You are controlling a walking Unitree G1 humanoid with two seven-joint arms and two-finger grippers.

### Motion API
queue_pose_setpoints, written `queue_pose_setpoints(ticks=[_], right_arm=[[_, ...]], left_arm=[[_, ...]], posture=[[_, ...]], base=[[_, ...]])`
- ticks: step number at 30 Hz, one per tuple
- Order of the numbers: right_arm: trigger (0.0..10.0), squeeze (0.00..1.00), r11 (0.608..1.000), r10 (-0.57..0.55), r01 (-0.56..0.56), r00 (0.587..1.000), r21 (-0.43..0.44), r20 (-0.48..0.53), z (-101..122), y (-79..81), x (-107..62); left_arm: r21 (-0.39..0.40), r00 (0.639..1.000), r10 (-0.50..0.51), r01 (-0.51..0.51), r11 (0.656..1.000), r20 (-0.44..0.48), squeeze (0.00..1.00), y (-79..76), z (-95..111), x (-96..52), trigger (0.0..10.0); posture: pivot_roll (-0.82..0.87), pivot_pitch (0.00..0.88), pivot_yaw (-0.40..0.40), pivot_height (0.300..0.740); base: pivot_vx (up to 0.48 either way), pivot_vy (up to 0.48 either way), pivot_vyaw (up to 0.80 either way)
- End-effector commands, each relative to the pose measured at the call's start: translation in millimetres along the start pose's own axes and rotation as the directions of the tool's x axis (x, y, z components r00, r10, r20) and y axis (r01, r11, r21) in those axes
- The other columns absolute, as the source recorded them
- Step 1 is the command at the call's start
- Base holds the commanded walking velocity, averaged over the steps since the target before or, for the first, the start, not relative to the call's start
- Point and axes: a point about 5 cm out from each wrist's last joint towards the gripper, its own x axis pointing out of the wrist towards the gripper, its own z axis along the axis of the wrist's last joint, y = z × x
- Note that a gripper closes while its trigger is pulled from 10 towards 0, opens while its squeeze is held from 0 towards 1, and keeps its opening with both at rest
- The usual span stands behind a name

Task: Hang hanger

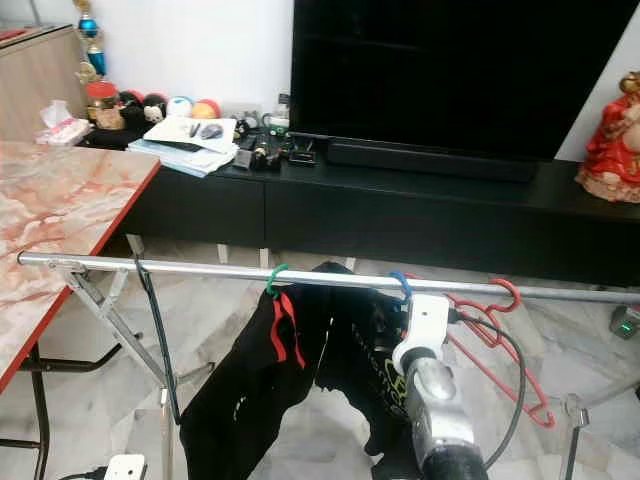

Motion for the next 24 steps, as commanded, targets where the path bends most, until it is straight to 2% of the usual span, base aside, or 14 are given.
queue_pose_setpoints(ticks=[1, 5, 7, 10, 11, 12, 13, 24], right_arm=[[10.0, 0.00, 1.000, -0.006, 0.006, 0.999, -0.003, -0.049, -5, -2.0, 1.1], [10.0, 0.00, 1.000, 0.007, -0.007, 0.996, 0.008, -0.088, -9, -0.2, 2.9], [10.0, 0.00, 0.998, 0.054, -0.052, 0.989, 0.019, -0.140, -14, 6.2, 4.7], [10.0, 0.00, 0.998, 0.060, -0.058, 0.987, 0.017, -0.147, -13, 8.4, 6.8], [9.1, 0.00, 0.998, 0.067, -0.065, 0.988, 0.019, -0.143, -12, 9.4, 7.4], [9.1, 0.00, 0.998, 0.067, -0.065, 0.988, 0.019, -0.143, -12, 9.4, 7.4], [0.0, 0.00, 0.997, 0.083, -0.080, 0.987, 0.023, -0.141, -9, 11.9, 8.9], [0.0, 0.00, 0.997, 0.075, -0.073, 0.989, 0.017, -0.126, 1, 14.1, 14.4]], left_arm=[[-0.012, 1.000, -0.001, 0.001, 1.000, -0.015, 0.00, -0.3, 0, 0.4, 10.0], [-0.013, 1.000, -0.001, 0.001, 1.000, -0.016, 0.00, 0.8, 0, 0.4, 10.0], [-0.014, 1.000, 0.001, -0.002, 1.000, -0.019, 0.00, 2.2, -1, 0.1, 10.0], [-0.015, 1.000, 0.006, -0.006, 1.000, -0.027, 0.00, 5.3, -6, -1.6, 10.0], [-0.016, 1.000, 0.008, -0.008, 1.000, -0.030, 0.00, 6.5, -8, -2.3, 10.0], [-0.016, 1.000, 0.008, -0.008, 1.000, -0.030, 0.00, 6.5, -8, -2.3, 10.0], [-0.017, 0.999, 0.010, -0.011, 1.000, -0.035, 0.00, 8.5, -12, -3.5, 10.0], [-0.025, 0.999, 0.011, -0.012, 1.000, -0.049, 0.00, 8.8, -21, -6.0, 10.0]], posture=[[0.07, 0.000, -0.065, 0.740], [0.08, 0.000, -0.064, 0.740], [0.08, 0.000, -0.062, 0.740], [0.09, 0.000, -0.061, 0.740], [0.09, 0.000, -0.061, 0.740], [0.09, 0.000, -0.061, 0.740], [0.09, 0.000, -0.061, 0.740], [0.09, 0.000, -0.061, 0.740]], base=[[0.000, 0.000, 0.00], [0.000, 0.000, 0.00], [0.000, 0.000, 0.00], [0.000, 0.000, 0.00], [0.000, 0.000, 0.00], [0.000, 0.000, 0.00], [0.000, 0.000, 0.00], [0.000, 0.000, 0.00]])
